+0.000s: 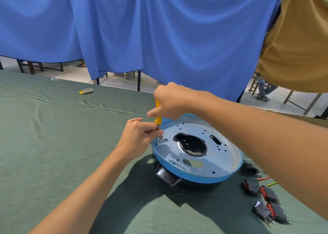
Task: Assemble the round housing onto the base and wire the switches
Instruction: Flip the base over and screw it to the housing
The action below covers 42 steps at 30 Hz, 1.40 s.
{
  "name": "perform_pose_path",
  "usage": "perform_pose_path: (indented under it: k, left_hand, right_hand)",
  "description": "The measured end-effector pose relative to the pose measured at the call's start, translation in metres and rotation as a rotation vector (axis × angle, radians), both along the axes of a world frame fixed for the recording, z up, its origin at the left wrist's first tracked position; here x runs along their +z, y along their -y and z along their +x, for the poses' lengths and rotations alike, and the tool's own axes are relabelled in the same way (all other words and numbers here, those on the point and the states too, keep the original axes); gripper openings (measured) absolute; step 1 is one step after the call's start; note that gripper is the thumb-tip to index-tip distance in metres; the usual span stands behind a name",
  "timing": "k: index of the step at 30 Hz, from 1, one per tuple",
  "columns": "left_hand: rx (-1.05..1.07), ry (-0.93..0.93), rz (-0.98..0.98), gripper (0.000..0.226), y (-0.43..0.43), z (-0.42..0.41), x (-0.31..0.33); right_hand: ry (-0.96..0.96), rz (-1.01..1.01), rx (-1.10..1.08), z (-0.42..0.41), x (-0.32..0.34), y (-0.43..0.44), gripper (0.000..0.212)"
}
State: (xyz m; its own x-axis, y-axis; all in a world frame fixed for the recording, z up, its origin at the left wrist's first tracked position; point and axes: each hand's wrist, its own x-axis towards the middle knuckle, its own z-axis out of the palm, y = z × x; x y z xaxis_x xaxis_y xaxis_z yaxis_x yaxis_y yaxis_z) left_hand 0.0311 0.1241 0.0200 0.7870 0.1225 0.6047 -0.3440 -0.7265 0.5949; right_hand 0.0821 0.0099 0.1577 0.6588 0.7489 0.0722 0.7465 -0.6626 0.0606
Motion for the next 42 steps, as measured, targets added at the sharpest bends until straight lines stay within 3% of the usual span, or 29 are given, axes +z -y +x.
perform_pose_path:
  k: [3, 9, 14, 19, 25, 29, 32, 34, 38, 42]
  left_hand:
    - [-0.08, -0.072, -0.006, 0.016, -0.004, 0.0, 0.002]
    - [-0.046, 0.02, -0.033, 0.007, -0.001, -0.001, -0.003]
    - [-0.133, -0.063, 0.035, 0.018, -0.005, 0.0, -0.001]
    - [-0.028, 0.035, -0.053, 0.007, 0.002, 0.0, -0.004]
    - [-0.171, -0.069, -0.006, 0.018, -0.005, 0.002, -0.002]
    - [-0.09, 0.014, -0.108, 0.005, 0.003, 0.001, -0.006]
    - [-0.086, -0.002, -0.145, 0.004, 0.002, 0.002, -0.005]
    - [-0.127, -0.058, -0.112, 0.011, -0.002, 0.004, -0.004]
    - [-0.081, 0.013, -0.09, 0.007, -0.001, 0.006, -0.007]
    - [-0.004, 0.083, -0.113, 0.004, 0.0, 0.004, -0.005]
  right_hand:
    - [-0.002, 0.0, 0.063, 0.001, 0.002, 0.0, 0.016]
    - [-0.03, -0.024, -0.04, 0.002, 0.001, 0.0, 0.037]
    - [-0.001, -0.072, 0.079, 0.004, 0.005, 0.002, 0.021]
    - [-0.032, -0.05, -0.001, 0.004, -0.004, 0.003, 0.036]
    - [0.018, -0.089, 0.067, 0.003, 0.001, 0.0, 0.027]
    - [-0.017, -0.092, -0.008, 0.001, -0.004, -0.003, 0.039]
    - [0.0, -0.192, 0.05, -0.003, 0.003, -0.006, 0.023]
    - [0.064, -0.156, 0.112, -0.003, 0.005, -0.007, 0.012]
    - [0.088, -0.088, 0.075, -0.004, -0.002, -0.003, 0.037]
    - [0.041, -0.143, 0.044, -0.002, 0.006, -0.004, 0.038]
